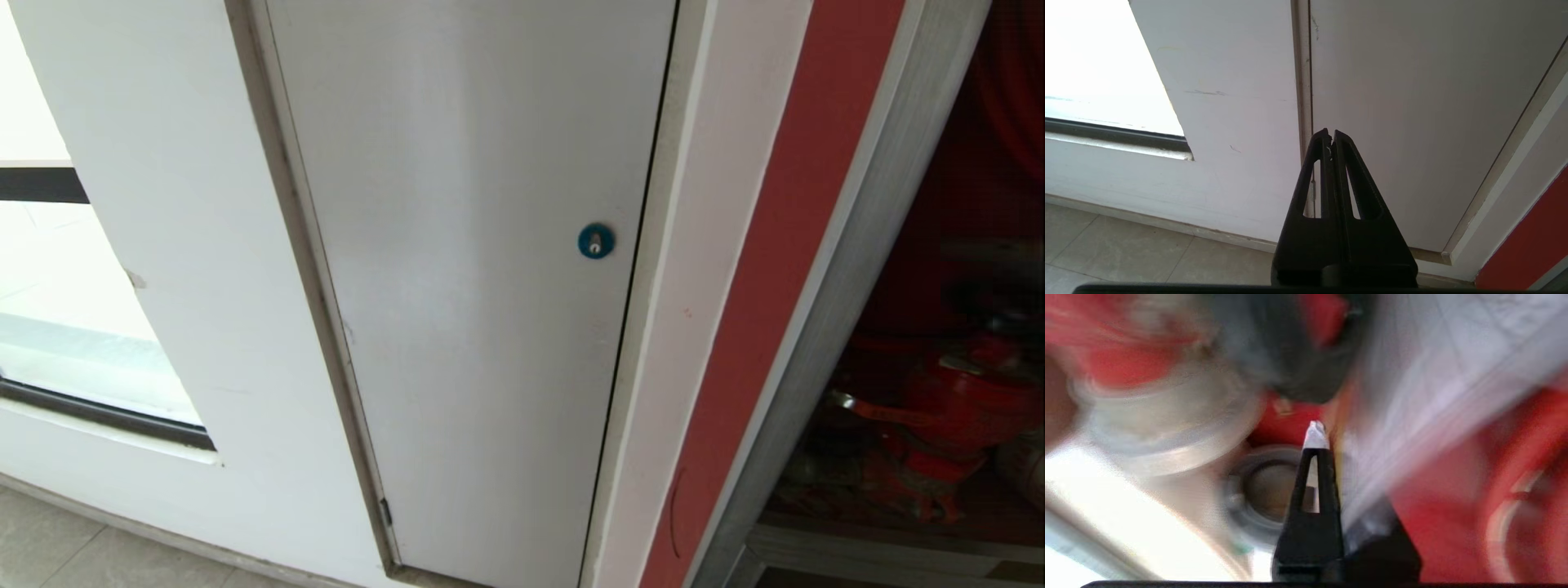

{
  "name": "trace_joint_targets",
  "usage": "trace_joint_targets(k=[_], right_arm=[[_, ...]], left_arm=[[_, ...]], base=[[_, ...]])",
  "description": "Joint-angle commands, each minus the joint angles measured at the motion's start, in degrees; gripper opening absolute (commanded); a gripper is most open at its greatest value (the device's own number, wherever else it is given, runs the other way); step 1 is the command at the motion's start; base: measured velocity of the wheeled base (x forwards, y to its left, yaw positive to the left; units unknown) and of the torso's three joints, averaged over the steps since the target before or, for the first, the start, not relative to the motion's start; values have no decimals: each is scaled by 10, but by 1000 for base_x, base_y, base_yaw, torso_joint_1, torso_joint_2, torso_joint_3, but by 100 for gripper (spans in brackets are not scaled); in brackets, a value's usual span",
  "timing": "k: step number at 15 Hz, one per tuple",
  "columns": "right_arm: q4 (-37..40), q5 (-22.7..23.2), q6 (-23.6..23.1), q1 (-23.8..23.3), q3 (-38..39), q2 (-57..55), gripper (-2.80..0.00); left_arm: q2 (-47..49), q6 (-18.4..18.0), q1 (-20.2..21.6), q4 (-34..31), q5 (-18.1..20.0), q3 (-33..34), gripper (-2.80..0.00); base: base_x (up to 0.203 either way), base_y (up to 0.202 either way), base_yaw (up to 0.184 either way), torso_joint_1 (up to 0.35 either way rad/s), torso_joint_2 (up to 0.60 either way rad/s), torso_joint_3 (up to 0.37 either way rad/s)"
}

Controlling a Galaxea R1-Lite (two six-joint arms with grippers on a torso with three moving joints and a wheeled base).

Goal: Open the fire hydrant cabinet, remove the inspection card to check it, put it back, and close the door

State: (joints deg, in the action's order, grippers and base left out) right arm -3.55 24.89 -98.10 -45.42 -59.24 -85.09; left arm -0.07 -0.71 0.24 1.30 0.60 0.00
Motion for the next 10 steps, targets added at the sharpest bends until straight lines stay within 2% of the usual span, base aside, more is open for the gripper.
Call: trace_joint_targets(k=[1, 10], right_arm=[[0, 0, -7, -2, 11, 14, -280], [4, 11, -10, -53, 74, 141, -280]], left_arm=[[1, 0, 0, 0, 0, 4, -280], [1, 0, 0, 0, 0, 4, -280]], base=[[0, 0, 0, 0, 0, 0], [0, 0, 0, 0, 0, 0]])
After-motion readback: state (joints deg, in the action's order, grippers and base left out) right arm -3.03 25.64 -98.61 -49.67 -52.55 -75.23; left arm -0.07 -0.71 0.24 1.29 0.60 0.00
